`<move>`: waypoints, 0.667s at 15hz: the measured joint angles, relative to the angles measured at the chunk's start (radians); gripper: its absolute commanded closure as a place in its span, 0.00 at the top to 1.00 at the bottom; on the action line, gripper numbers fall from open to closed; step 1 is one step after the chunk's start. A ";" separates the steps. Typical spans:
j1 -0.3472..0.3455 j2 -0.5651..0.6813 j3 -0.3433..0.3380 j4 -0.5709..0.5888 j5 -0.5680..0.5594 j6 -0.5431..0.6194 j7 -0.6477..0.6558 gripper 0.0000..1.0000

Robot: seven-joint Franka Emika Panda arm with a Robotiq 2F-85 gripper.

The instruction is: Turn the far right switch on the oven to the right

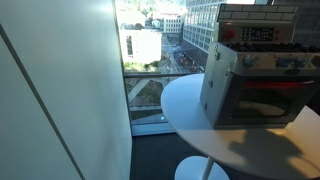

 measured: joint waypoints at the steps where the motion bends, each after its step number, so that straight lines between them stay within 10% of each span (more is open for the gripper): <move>1: -0.003 0.000 0.003 0.000 0.001 0.000 0.029 0.04; 10: -0.009 -0.002 0.003 -0.003 0.053 0.001 0.198 0.04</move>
